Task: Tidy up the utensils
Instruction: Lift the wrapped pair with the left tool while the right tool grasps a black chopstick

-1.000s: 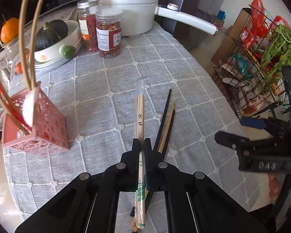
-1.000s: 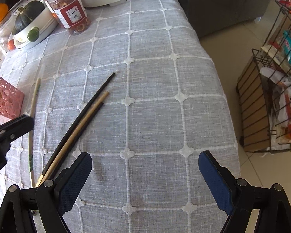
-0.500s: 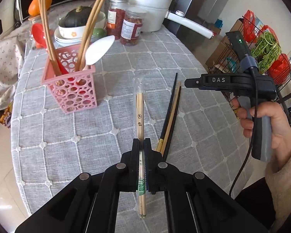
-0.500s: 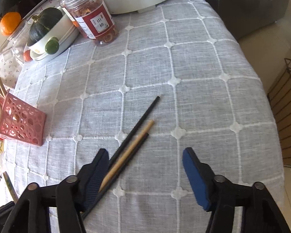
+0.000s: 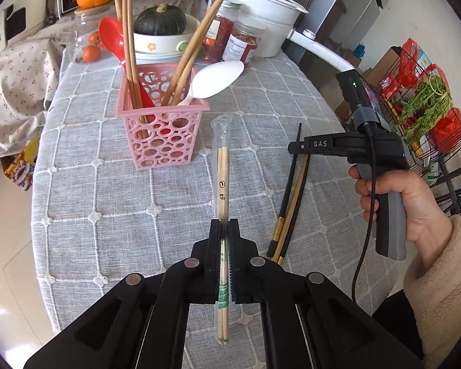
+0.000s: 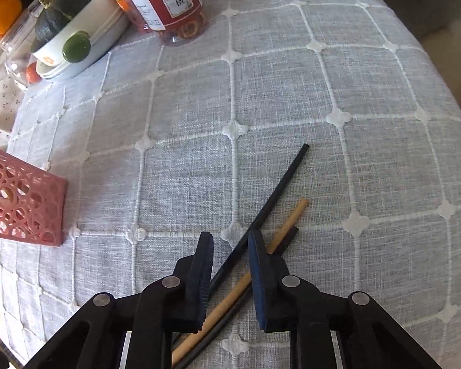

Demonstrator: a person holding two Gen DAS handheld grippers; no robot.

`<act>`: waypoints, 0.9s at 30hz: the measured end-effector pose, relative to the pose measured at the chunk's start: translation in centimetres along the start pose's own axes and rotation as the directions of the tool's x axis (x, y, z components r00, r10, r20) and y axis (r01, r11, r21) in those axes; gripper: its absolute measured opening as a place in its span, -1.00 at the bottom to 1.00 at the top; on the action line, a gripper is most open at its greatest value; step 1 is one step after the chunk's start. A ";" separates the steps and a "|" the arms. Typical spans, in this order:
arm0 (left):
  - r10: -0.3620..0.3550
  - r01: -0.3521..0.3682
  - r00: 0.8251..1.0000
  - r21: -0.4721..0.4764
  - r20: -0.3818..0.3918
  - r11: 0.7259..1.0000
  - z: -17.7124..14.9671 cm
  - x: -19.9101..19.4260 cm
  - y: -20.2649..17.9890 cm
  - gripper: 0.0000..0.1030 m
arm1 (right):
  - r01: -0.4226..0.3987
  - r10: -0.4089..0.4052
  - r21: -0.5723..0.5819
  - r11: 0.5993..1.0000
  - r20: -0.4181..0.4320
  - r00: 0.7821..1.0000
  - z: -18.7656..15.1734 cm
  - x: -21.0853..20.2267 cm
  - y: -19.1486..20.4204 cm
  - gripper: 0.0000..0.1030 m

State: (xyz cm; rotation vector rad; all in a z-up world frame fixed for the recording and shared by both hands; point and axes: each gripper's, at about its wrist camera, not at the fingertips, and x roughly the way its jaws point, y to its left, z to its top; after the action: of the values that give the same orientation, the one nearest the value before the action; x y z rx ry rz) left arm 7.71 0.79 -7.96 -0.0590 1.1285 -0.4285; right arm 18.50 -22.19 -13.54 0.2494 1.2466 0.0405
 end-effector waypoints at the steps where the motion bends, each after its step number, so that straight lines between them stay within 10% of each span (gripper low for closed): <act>1: 0.002 -0.002 1.000 -0.002 -0.001 1.000 0.0 0.0 0.1 -0.92 | 0.030 -0.030 -0.010 1.000 -0.001 1.000 0.0 0.3 0.3 -0.62; 7: 0.028 -0.028 1.000 0.001 0.013 1.000 -0.1 -0.1 0.2 -0.92 | 0.129 -0.128 -0.043 0.991 0.038 0.991 0.0 0.6 2.1 -0.68; 17: 0.102 -0.102 0.982 -0.003 0.157 0.995 0.4 -3.2 1.3 -0.93 | -0.103 0.099 0.046 0.994 0.085 0.991 0.0 -2.6 0.9 -0.89; 27: 0.116 -0.111 0.918 -0.035 0.380 0.993 1.2 -9.3 0.9 -1.00 | -0.171 0.201 -0.132 0.976 0.274 0.940 -3.6 -11.5 3.9 -0.90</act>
State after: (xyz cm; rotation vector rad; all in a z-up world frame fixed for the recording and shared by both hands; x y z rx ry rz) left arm 5.73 4.74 0.31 -0.0843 0.7446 -0.2892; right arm 11.83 -19.73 -3.10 0.2700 0.9259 0.2269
